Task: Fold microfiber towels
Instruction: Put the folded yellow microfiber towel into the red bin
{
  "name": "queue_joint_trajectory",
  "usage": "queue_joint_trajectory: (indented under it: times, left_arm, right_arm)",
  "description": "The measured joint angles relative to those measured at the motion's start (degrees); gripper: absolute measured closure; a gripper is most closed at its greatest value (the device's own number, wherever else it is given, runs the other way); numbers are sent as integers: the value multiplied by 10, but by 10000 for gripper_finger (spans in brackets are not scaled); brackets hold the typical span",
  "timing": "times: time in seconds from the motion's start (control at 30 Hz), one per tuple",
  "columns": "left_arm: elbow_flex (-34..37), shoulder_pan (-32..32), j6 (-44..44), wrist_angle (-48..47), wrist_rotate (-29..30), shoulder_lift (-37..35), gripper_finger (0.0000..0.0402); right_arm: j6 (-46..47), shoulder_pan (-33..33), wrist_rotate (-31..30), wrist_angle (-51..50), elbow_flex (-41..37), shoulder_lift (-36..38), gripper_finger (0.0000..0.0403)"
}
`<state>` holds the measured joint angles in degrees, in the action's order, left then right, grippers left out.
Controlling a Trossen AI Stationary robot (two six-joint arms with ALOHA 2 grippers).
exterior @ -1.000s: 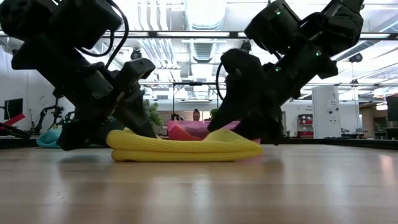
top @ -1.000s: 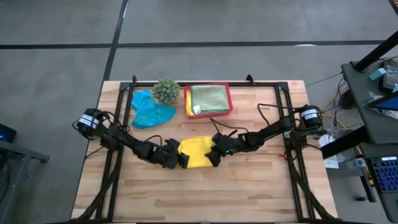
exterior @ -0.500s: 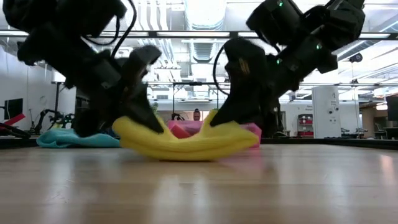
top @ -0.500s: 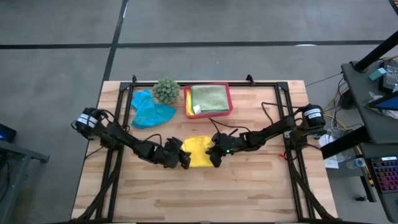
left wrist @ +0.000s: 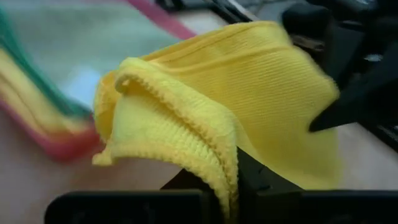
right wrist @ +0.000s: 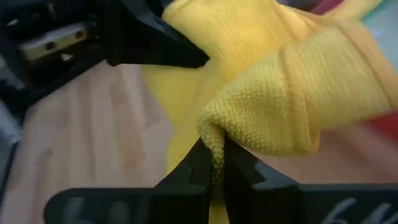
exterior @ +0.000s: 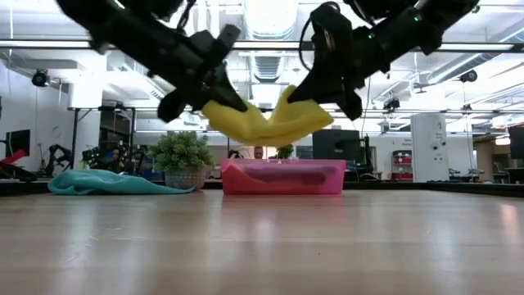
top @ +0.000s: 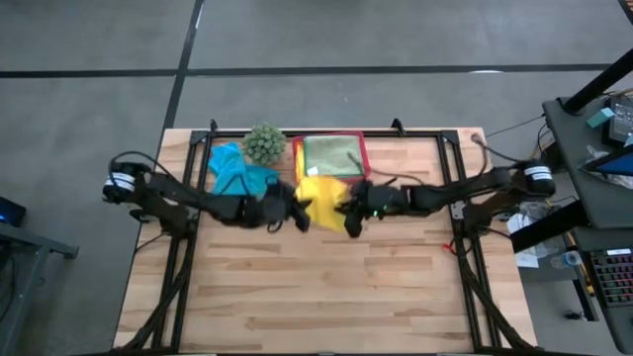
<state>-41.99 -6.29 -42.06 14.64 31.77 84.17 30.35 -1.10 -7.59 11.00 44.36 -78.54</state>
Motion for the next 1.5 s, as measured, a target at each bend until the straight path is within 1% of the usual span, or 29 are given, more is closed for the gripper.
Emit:
queue_joint_trajectory:
  times: [0.07, 0.23, 0.4, 0.53, 0.67, 0.83, 1.03, 1.17, 1.23, 1.37, 1.5]
  left_arm:
    - [-11, 38, 40, 0, -5, -1, 399]
    - [-24, 124, 88, 28, -37, 7, 399]
    - [-38, 186, 112, 82, -58, 40, 399]
    - [-61, 218, 116, 92, -84, 79, 400]
    - [-81, 233, 112, 87, -85, 124, 400]
    - [-104, 244, 111, 89, -85, 160, 400]
    - [-122, 257, 110, 89, -83, 174, 400]
    - [-122, 261, 110, 87, -83, 174, 397]
    - [-122, 261, 110, 79, -84, 174, 387]
    - [-126, 261, 109, 40, -84, 174, 353]
    - [-125, 262, 111, 38, -84, 174, 316]
  right_arm:
    - [-17, 29, -2, -14, 0, 21, 390]
    - [-54, 106, -1, -28, 0, 50, 390]
    - [-86, 179, 0, -34, 0, 37, 390]
    - [-111, 220, 2, -31, 4, 12, 390]
    - [-139, 247, 5, -41, 21, -14, 390]
    - [-173, 267, 5, -85, 59, -45, 390]
    - [-185, 280, -1, -141, 107, -86, 390]
    - [-186, 283, -13, -150, 120, -106, 390]
    - [-189, 283, -18, -151, 123, -112, 390]
    - [-195, 283, -27, -153, 123, -112, 390]
    - [-191, 284, -31, -154, 123, -108, 384]
